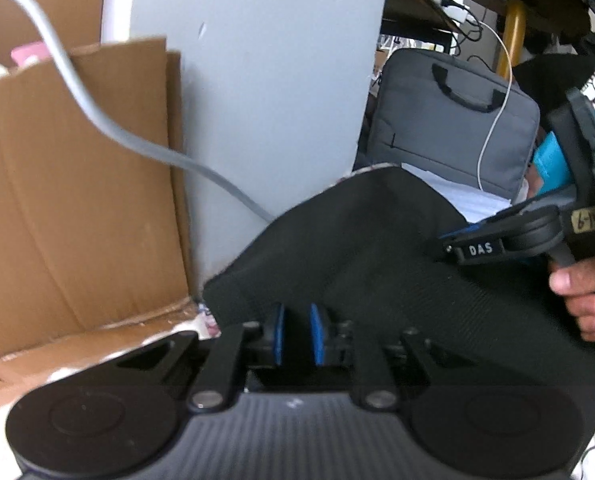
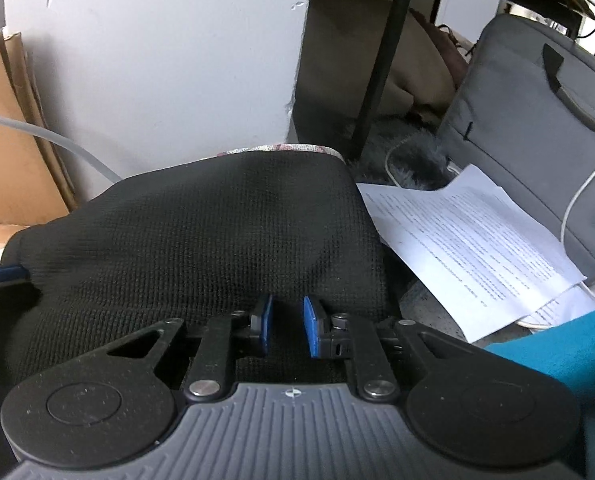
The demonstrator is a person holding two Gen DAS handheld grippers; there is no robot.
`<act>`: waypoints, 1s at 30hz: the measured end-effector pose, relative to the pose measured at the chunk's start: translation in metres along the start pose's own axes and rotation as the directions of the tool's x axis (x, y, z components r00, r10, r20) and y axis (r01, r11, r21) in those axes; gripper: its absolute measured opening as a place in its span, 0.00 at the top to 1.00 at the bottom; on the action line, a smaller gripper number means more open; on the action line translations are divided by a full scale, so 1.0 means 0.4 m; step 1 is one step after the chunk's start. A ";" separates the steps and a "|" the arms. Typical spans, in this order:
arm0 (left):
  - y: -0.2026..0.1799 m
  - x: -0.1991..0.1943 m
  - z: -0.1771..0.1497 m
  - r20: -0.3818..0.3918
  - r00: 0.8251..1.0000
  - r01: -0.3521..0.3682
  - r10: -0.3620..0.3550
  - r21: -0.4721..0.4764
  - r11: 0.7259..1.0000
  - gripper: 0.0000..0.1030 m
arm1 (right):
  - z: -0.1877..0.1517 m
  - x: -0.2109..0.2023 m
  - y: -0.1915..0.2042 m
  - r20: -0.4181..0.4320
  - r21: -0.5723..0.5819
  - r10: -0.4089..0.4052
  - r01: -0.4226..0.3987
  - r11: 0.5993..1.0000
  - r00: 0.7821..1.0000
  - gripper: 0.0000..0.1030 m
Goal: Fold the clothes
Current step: 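Lower the pants onto the black clothes stack and open both tools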
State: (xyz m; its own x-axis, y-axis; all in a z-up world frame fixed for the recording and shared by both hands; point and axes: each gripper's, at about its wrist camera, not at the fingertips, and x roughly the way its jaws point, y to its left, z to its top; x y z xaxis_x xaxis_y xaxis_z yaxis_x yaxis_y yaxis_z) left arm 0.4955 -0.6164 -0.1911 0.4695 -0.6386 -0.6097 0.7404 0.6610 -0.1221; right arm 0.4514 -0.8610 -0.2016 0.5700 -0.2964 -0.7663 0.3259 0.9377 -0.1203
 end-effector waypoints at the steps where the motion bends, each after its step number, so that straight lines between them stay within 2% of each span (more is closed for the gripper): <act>1: -0.002 -0.013 0.004 0.008 1.000 -0.002 0.002 0.004 1.000 0.84 | 0.002 -0.018 0.001 0.012 0.003 0.008 -0.008 1.000 1.000 0.78; 5: -0.032 -0.061 0.013 0.028 1.000 0.001 -0.004 0.076 0.997 0.84 | -0.017 -0.102 0.011 0.072 -0.019 0.056 -0.055 0.998 0.996 0.77; 8: -0.053 -0.071 0.028 0.012 1.000 -0.009 0.008 0.117 0.993 0.80 | -0.046 -0.152 0.013 0.073 -0.009 0.085 -0.085 0.996 0.994 0.73; 12: -0.063 -0.070 0.057 0.027 1.000 -0.014 0.012 0.094 0.995 0.58 | -0.107 -0.198 0.004 0.072 0.029 0.097 -0.100 0.995 0.993 0.54; 13: -0.067 -0.064 0.063 0.027 1.000 -0.005 0.002 0.094 0.996 0.53 | -0.127 -0.203 0.003 0.074 0.030 0.093 -0.095 0.995 0.993 0.51; 16: -0.074 -0.042 0.072 0.010 1.000 0.028 -0.029 0.091 0.995 0.46 | -0.185 -0.205 0.000 0.083 0.025 0.076 -0.079 0.997 0.994 0.51; 21: -0.095 0.034 0.048 -0.028 0.999 0.039 -0.036 0.133 0.990 0.43 | -0.259 -0.194 -0.006 0.126 0.025 0.073 -0.076 0.997 0.989 0.46; 23: -0.088 0.052 0.035 -0.020 0.999 0.047 -0.045 0.128 0.991 0.42 | -0.281 -0.199 -0.014 0.144 0.041 0.081 -0.087 0.995 0.986 0.38; 26: -0.077 0.060 0.035 -0.025 0.998 0.063 -0.060 0.144 0.988 0.41 | -0.311 -0.208 -0.026 0.155 0.045 0.084 -0.092 0.995 0.984 0.31; 30: -0.065 0.054 0.052 -0.050 0.996 0.075 -0.069 0.148 0.986 0.43 | -0.353 -0.228 -0.053 0.153 0.058 0.096 -0.106 0.993 0.984 0.30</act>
State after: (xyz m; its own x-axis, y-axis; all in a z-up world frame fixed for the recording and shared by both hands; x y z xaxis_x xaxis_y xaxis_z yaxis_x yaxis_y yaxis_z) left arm 0.4967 -0.6556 -0.1849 0.3928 -0.6620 -0.6383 0.8367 0.5454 -0.0507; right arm 0.2861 -0.8281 -0.2183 0.7073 -0.2292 -0.6687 0.3070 0.9517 -0.0015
